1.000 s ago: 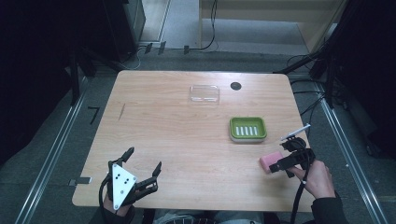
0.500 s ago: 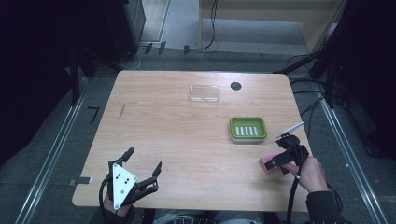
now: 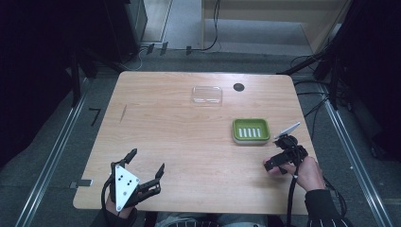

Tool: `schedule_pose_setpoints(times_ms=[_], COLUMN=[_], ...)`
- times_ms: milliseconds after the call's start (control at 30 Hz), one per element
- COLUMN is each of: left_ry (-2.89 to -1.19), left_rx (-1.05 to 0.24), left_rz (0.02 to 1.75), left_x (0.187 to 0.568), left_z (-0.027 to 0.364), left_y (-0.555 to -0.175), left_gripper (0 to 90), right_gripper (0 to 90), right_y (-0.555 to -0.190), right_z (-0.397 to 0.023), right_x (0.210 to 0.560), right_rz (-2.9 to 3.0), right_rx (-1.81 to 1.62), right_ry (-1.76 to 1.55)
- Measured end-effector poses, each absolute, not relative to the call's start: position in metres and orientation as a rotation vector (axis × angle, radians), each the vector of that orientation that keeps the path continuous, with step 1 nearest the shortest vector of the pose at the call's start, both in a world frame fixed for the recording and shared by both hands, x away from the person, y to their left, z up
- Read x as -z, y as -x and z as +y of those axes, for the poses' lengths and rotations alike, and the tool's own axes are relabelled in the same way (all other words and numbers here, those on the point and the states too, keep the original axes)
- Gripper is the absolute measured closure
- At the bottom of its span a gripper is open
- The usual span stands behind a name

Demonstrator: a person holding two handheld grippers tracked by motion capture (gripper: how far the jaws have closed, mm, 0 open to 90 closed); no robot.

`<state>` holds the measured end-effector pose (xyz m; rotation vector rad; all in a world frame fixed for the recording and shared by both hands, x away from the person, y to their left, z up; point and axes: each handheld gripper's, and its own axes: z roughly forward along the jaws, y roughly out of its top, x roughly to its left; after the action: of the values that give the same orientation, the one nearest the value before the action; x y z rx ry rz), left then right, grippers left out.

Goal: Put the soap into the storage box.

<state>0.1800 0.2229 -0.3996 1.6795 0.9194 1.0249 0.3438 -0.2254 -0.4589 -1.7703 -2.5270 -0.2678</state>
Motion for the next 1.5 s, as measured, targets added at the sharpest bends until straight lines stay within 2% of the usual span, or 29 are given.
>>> schedule_pose_setpoints(times_ms=[1000,1167,1500], left_ry=[-1.681,-1.681,-1.679], left_rx=[-1.024,-1.024,-1.027], left_rz=[0.909,0.908,0.91], left_x=[0.4,0.4,0.399], left_z=[0.223,0.223,0.223], left_y=[-0.18,-0.179,-0.18], left_gripper=[12.9,12.9,12.9], right_gripper=[0.0,7.5,12.4], right_y=[-0.352,-0.352,-0.351], right_z=[-0.216,-0.215,-0.213], right_x=[0.475,0.476,0.474], right_rz=[-2.543,-2.551,-2.564], right_rx=[0.153,0.136,0.134], right_ry=[1.795,1.788,1.794])
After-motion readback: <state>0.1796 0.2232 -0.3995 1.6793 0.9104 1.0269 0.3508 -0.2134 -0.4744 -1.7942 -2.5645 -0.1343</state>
